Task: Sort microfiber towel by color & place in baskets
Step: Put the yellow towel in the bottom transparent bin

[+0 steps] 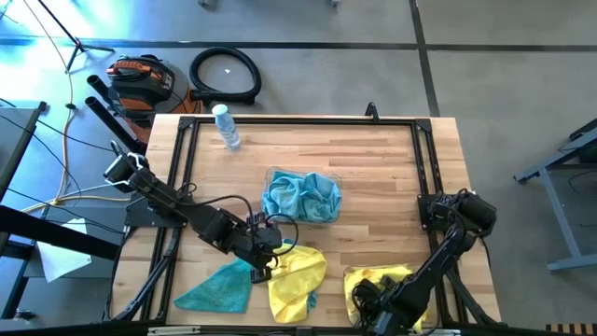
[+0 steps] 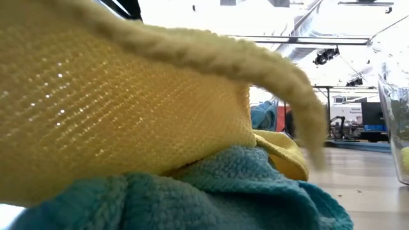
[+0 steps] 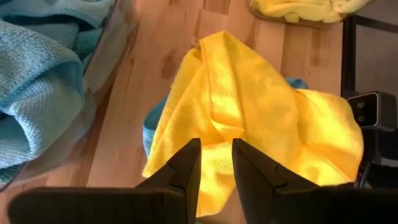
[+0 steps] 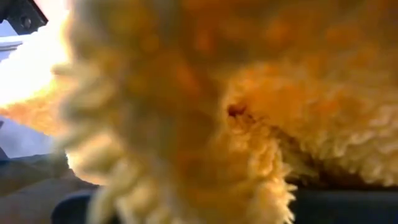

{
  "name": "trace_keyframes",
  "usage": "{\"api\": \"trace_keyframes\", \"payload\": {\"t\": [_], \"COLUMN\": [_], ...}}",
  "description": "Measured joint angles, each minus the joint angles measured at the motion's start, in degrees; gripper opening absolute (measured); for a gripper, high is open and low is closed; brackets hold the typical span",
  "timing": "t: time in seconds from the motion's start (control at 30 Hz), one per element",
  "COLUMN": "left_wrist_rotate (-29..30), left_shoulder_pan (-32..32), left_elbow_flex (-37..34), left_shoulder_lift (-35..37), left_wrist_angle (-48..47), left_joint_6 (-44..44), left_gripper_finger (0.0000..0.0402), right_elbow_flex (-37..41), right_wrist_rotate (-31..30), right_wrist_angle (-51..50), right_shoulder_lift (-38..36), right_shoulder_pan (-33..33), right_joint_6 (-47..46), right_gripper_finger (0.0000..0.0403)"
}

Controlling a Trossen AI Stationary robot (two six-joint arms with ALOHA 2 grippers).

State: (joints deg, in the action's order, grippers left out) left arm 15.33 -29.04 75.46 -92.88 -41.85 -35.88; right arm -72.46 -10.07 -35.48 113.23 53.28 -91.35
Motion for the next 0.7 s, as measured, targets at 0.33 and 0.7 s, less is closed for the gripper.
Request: {"api": "trace_keyframes", "payload": {"t": [0.33,0.7], "left_wrist_rotate": [0.0,0.0], "left_shoulder_pan": [-0.1,-0.1], "left_elbow_flex": [0.0,0.0], "left_shoulder_lift": [0.0,0.0], "left_wrist_angle": [-0.1,-0.1], "left_joint_6": [0.0,0.1], "left_gripper_finger": [0.0077,0.0077], "right_elbow_flex": [0.4,0.4], "right_wrist_rotate": [-2.4,-3.7], "right_wrist_angle": [-3.0,-8.8], "right_shoulder_lift": [-6.1,-15.4], "right_shoulder_pan": [0.0,0.0], "right_joint_6": [-2.6,-6.4], "right_gripper_finger": [0.0063,0.0128]}}
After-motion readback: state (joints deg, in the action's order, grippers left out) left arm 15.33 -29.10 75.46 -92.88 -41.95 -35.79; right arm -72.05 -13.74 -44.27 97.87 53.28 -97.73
